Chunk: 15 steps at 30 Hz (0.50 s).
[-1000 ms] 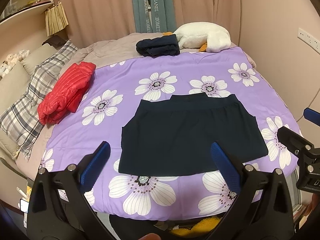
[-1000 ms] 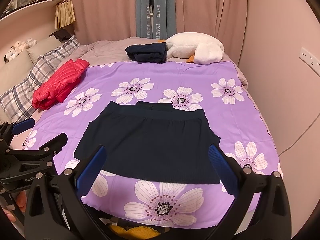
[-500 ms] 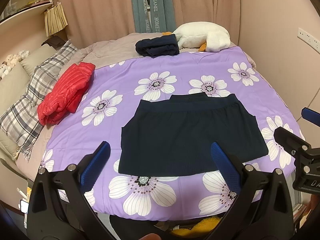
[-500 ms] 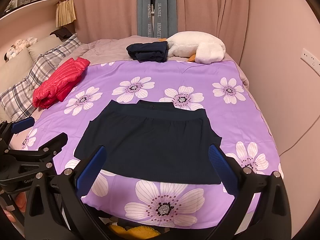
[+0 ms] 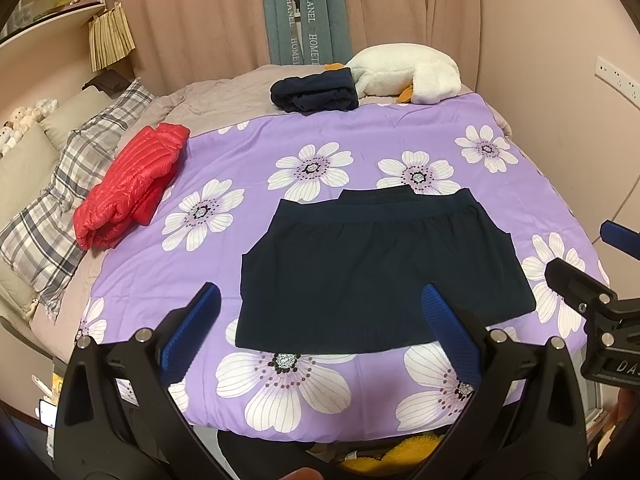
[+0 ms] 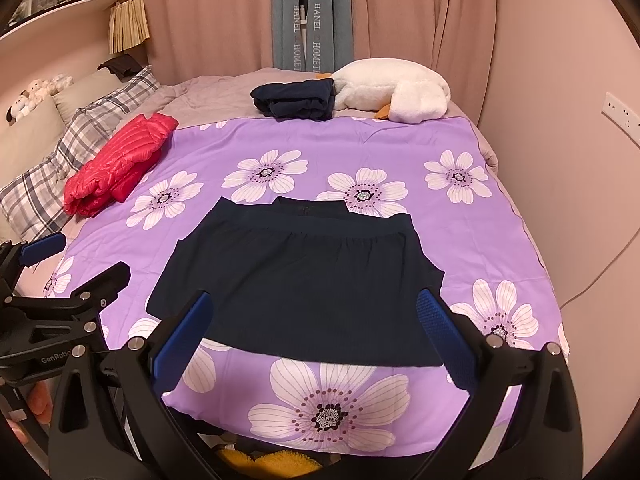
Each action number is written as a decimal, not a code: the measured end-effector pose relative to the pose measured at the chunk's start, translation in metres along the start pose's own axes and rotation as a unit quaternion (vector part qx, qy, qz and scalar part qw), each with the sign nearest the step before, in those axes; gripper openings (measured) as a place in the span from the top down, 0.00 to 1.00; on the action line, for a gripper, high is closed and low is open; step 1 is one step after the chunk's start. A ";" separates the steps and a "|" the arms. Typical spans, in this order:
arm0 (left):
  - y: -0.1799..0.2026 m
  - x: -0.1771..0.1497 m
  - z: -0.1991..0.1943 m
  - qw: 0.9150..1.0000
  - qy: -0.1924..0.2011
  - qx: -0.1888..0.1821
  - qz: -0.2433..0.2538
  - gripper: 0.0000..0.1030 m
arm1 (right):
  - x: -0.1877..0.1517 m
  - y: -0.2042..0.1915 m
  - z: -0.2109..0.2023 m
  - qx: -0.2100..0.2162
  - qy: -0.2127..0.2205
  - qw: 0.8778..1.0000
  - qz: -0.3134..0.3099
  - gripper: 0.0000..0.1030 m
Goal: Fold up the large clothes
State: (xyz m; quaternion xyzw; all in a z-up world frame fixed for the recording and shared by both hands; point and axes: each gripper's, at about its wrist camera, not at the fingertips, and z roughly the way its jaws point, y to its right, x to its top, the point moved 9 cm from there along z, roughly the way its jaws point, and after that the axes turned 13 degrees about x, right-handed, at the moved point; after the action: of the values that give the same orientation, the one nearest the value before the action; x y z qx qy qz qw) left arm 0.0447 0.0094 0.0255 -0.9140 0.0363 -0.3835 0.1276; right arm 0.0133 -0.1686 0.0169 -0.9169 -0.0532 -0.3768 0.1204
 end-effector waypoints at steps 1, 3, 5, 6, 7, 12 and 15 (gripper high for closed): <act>0.000 0.001 0.000 1.000 0.001 0.001 0.000 0.02 | 0.000 0.000 0.000 0.000 0.000 1.000 0.000 0.01; 0.000 0.002 0.001 1.000 0.002 0.004 0.001 0.02 | 0.000 0.000 0.000 -0.002 0.001 1.000 0.000 0.01; 0.000 0.002 0.003 1.000 0.002 0.003 0.001 0.02 | 0.000 0.001 0.001 -0.003 0.002 1.000 0.000 0.01; 0.000 0.003 0.004 1.000 0.002 0.002 0.000 0.02 | 0.000 0.001 0.001 -0.003 0.002 1.000 0.002 0.01; 0.001 0.002 0.004 1.000 0.002 0.001 0.000 0.02 | -0.001 0.002 0.001 -0.001 0.002 1.000 0.003 0.01; 0.000 0.002 0.003 1.000 0.003 -0.001 -0.004 0.02 | -0.001 0.003 0.002 0.000 0.003 1.000 0.006 0.01; 0.000 0.002 0.005 1.000 0.000 -0.005 -0.003 0.02 | 0.000 0.004 0.002 0.000 0.002 1.000 0.006 0.01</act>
State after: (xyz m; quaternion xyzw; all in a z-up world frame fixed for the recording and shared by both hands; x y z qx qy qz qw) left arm 0.0497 0.0096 0.0239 -0.9147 0.0351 -0.3838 0.1217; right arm 0.0153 -0.1715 0.0144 -0.9162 -0.0472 -0.3782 0.1234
